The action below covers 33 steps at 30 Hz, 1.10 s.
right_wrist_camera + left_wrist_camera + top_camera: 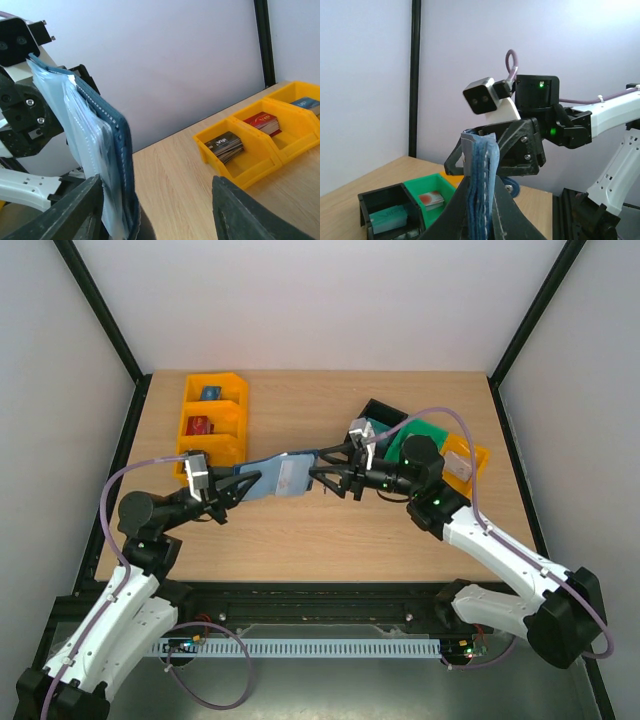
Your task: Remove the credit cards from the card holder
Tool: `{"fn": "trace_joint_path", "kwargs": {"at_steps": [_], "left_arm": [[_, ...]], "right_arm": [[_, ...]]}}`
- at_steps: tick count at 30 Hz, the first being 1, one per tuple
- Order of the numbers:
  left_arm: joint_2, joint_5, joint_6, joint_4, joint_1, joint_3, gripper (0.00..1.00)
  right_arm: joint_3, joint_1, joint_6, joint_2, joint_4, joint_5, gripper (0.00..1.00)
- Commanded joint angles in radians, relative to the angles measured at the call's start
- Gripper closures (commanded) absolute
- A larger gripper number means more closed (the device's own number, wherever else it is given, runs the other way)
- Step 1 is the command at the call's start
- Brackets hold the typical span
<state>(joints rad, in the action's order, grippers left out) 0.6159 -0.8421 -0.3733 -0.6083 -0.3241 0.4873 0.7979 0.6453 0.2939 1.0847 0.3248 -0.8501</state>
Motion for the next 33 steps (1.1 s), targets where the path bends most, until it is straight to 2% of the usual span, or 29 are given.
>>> {"fn": "trace_joint_path", "kwargs": {"at_steps": [1,4,10,21,28,33], "left_arm": [[-0.007,-0.028,-0.030,-0.113,0.003,-0.002,0.98],[-0.007,-0.037,-0.031,-0.137,-0.003,-0.009,0.98],[-0.007,-0.016,-0.041,-0.133,-0.010,-0.017,0.98],[-0.008,0.021,-0.052,-0.117,-0.009,-0.036,0.98],[-0.011,0.057,-0.073,-0.098,-0.009,-0.042,0.98],[-0.007,0.093,-0.102,-0.093,-0.003,-0.049,0.98]], "right_arm": [[0.008,0.022,0.016,0.022,0.079,0.038,0.45],[0.040,0.062,-0.003,0.058,0.068,0.045,0.45],[0.087,0.121,-0.015,0.109,0.088,0.033,0.37],[0.106,0.143,0.054,0.139,0.167,0.048,0.31],[0.116,0.150,0.118,0.187,0.244,-0.062,0.32],[0.120,0.150,0.095,0.177,0.198,-0.138,0.32]]}}
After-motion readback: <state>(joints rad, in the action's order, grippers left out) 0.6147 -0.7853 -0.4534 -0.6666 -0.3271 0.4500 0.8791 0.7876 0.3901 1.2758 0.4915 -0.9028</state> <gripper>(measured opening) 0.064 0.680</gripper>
